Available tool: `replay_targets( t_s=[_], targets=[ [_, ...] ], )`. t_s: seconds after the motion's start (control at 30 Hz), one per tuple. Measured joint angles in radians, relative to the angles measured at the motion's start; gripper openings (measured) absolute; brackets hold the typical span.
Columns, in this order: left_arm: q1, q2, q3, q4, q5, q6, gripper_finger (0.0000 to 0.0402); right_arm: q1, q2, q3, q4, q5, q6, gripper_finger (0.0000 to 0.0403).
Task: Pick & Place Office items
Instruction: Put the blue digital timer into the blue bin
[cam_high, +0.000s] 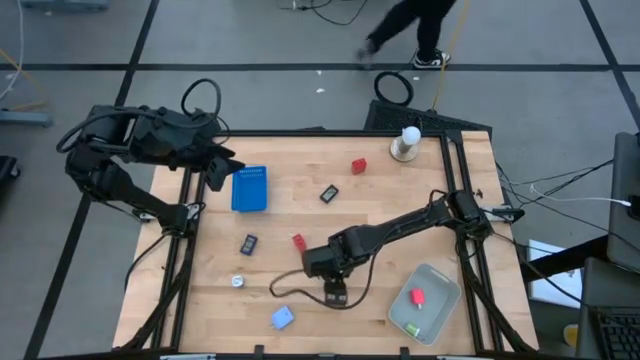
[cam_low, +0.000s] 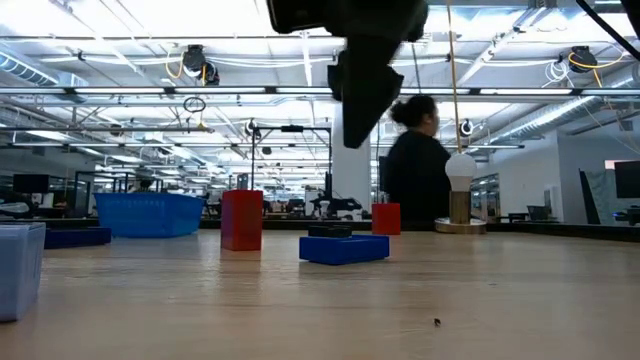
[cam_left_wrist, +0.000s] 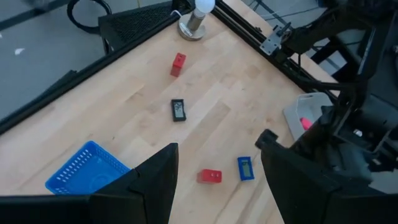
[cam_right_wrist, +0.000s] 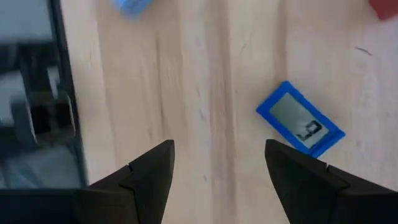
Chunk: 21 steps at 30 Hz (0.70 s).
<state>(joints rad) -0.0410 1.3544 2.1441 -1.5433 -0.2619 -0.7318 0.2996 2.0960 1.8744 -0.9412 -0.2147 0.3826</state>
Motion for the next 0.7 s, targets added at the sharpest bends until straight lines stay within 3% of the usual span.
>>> replay_targets(
  t_s=[0.2,0.7],
  targets=[
    [0.0,0.0,0.0,0.0,0.0,-0.099,0.023,-0.014,0.0,0.0,-0.074,0.006,-0.308,0.0242],
    [0.001,0.0,0.0,0.0,-0.002,-0.217,0.023,-0.046,0.001,0.0,-0.08,0.035,-0.699,0.0242]
  ],
)
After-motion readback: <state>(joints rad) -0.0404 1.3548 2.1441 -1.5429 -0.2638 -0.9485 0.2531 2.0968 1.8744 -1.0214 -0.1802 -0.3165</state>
